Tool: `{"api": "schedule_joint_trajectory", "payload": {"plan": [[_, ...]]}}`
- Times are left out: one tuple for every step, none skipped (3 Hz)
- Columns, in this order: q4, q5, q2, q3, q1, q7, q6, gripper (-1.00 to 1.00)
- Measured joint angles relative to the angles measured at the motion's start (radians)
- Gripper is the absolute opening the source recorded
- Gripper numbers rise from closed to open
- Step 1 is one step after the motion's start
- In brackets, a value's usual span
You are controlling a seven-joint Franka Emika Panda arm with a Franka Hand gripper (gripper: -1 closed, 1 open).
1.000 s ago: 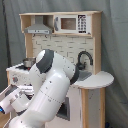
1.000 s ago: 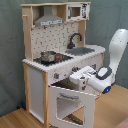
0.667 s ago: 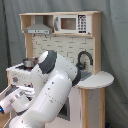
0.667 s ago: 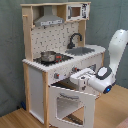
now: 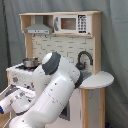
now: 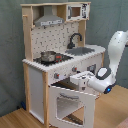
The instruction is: Play with the kitchen
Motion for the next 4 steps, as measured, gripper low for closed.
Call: {"api": "schedule_joint_trajectory", "payload": {"plan": [[0.0,-0.001,0.059,0.0,0.0,0.091,0.01,1.0],[-0.001,0.013,0.101,0.09,0.001,0.074,0.008,1.0],[-0.005,0.062,0.101,0.171,0.006,0.038,0.0,1.0],[-0.011,0.129,0.101,0.232,0.027,0.038,-0.042,1.0]]}}
